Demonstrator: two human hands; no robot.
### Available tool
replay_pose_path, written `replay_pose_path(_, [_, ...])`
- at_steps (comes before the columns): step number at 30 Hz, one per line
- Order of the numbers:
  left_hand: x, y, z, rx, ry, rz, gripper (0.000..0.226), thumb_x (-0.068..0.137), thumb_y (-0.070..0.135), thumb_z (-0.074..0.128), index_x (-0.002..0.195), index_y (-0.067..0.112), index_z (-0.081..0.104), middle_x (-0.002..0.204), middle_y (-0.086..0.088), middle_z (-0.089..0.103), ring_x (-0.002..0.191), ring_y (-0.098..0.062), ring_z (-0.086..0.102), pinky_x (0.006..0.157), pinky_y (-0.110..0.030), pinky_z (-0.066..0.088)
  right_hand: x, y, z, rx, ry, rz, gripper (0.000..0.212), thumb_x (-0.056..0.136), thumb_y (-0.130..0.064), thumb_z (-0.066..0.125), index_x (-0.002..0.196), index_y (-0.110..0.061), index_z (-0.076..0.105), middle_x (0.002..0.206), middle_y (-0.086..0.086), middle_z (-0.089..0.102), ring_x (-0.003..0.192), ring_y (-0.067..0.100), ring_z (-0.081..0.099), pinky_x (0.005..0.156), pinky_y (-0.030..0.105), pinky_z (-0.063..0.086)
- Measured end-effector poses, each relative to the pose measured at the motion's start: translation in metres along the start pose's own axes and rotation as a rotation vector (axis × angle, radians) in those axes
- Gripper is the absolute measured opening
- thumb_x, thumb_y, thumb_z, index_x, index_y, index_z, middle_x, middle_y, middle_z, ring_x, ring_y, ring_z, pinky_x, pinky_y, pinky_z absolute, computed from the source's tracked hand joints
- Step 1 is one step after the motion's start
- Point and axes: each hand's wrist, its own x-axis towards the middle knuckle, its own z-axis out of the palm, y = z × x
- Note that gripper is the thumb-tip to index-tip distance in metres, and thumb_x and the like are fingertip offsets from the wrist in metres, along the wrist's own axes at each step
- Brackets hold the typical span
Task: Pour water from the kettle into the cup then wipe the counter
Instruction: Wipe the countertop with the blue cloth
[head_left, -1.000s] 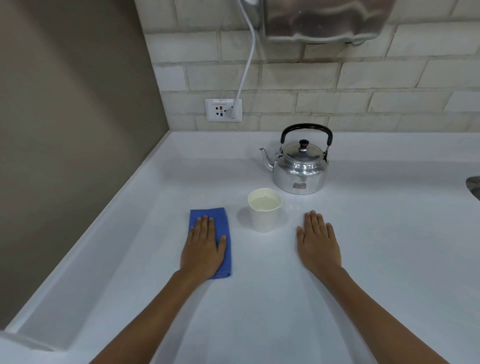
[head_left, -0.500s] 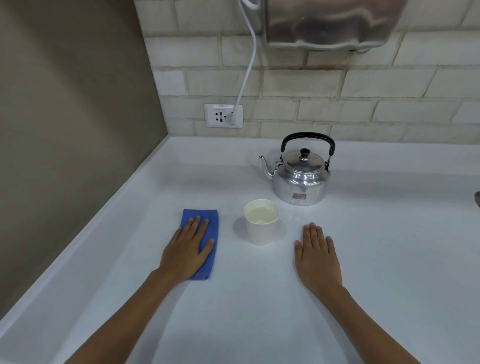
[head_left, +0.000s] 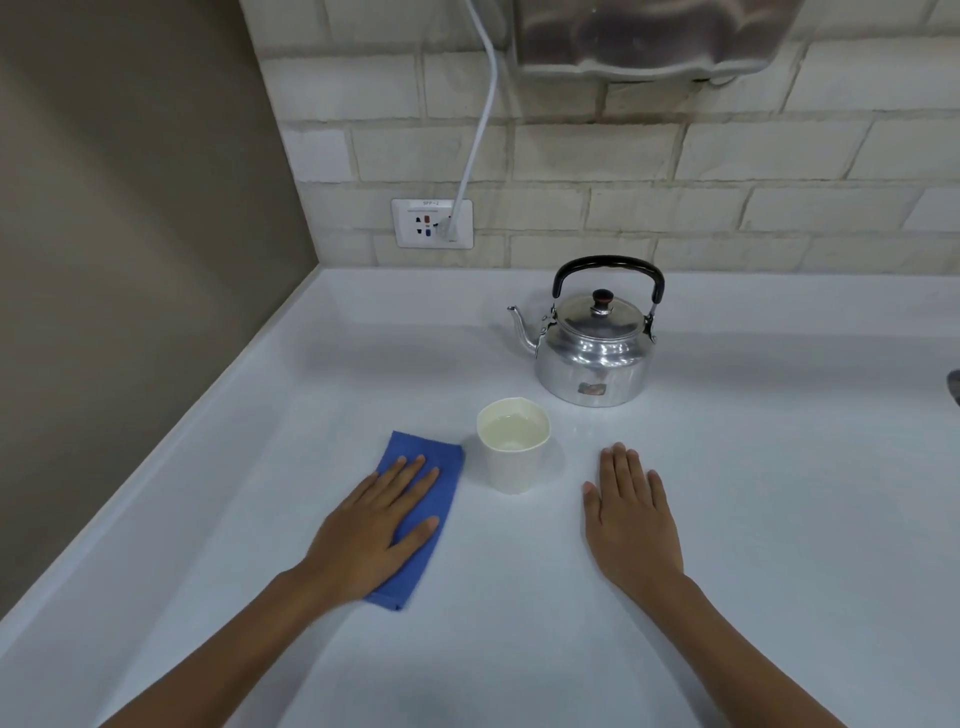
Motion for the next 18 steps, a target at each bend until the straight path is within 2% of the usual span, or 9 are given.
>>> replay_pose_path(3, [0.023, -0.013, -0.004, -0.012, 0.037, -0.162, 0.063, 0.092, 0.056, 0.022, 0.145, 0.034, -0.003, 0.156, 0.012, -0.006, 0.143, -0.005, -0.009, 0.118, -0.025, -0.002, 0.001, -0.001, 0.002, -0.002, 0.012, 0.015, 0.055, 0.098, -0.033, 0.01, 0.145, -0.008, -0.005, 0.158, 0.008, -0.004, 0.145, 0.019, -0.006, 0.119, 0.036, -0.003])
replay_pose_path(6, [0.062, -0.003, 0.0, 0.008, 0.044, -0.273, 0.061, 0.096, 0.049, 0.024, 0.147, 0.025, 0.001, 0.159, 0.001, -0.003, 0.146, -0.016, -0.004, 0.119, -0.033, 0.002, 0.002, -0.003, 0.003, -0.007, 0.017, 0.021, 0.055, 0.098, -0.033, 0.009, 0.145, -0.007, -0.007, 0.158, 0.008, -0.005, 0.145, 0.019, -0.007, 0.118, 0.036, -0.004])
replay_pose_path(12, [0.116, 0.008, 0.008, 0.024, 0.005, -0.14, 0.058, 0.097, 0.046, 0.022, 0.147, 0.026, 0.001, 0.159, 0.002, -0.001, 0.146, -0.017, -0.004, 0.119, -0.034, 0.002, 0.002, -0.004, 0.002, 0.002, 0.021, 0.013, 0.055, 0.098, -0.031, 0.012, 0.144, -0.006, -0.006, 0.158, 0.01, -0.004, 0.145, 0.021, -0.006, 0.118, 0.037, -0.005])
replay_pose_path(18, [0.164, -0.001, 0.005, 0.063, 0.013, -0.126, 0.055, 0.098, 0.042, 0.022, 0.148, 0.023, 0.007, 0.159, -0.001, 0.006, 0.146, -0.021, 0.004, 0.118, -0.037, 0.01, 0.0, -0.004, 0.0, 0.011, 0.007, 0.006, 0.055, 0.098, -0.031, 0.01, 0.144, -0.007, -0.008, 0.158, 0.009, -0.006, 0.145, 0.02, -0.009, 0.117, 0.036, -0.008])
